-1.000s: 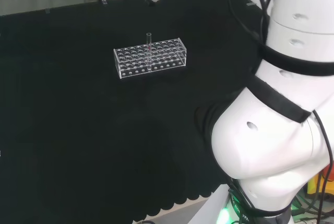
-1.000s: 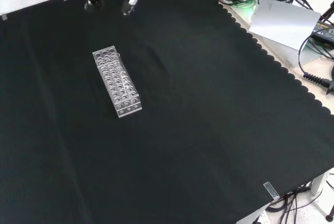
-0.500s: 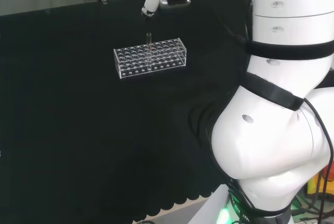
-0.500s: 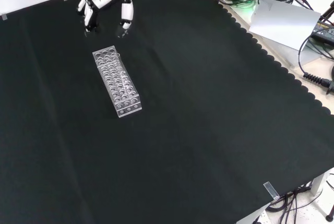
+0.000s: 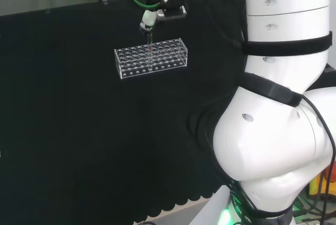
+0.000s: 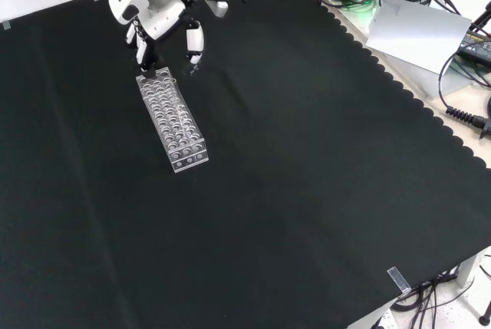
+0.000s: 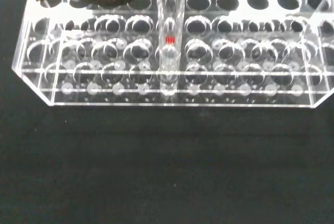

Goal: Pick up the test tube.

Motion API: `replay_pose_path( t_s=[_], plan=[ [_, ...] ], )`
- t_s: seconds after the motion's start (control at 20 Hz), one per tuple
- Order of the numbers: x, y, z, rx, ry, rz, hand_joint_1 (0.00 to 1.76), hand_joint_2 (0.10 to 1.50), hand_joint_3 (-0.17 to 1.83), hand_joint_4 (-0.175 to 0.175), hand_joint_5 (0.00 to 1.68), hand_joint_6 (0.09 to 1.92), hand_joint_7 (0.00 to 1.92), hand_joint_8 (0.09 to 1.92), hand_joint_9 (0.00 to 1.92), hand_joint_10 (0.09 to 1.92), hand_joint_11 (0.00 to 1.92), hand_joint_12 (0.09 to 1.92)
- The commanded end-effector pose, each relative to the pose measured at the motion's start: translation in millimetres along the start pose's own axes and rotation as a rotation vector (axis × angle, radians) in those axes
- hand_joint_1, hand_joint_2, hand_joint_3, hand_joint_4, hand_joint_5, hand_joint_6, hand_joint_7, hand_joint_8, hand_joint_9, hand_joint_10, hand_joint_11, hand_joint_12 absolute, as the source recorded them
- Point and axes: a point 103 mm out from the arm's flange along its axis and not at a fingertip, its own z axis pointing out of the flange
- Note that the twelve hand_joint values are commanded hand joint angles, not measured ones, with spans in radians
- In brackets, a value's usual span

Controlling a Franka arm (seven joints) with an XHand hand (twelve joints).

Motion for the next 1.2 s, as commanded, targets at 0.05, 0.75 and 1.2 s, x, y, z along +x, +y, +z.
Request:
replay_pose_path(
  t_s=[0.05,0.75,1.2],
  plan=[
    [5.4,2.6,15.9,0.022,0.002,-0.01,0.9,0.66,0.56,-0.067,0.61,0.62,0.89,0.74,0.83,0.7,0.42,1.46],
    [11.7,11.6,38.4,0.042,-0.031,-0.01,1.03,0.57,0.68,-0.059,0.55,0.65,0.68,0.85,0.71,0.77,0.32,1.5],
    [11.1,22.3,43.7,0.031,-0.042,0.016,1.03,0.56,0.71,-0.056,0.61,0.68,0.83,0.81,0.75,0.76,0.34,1.49]
  ],
)
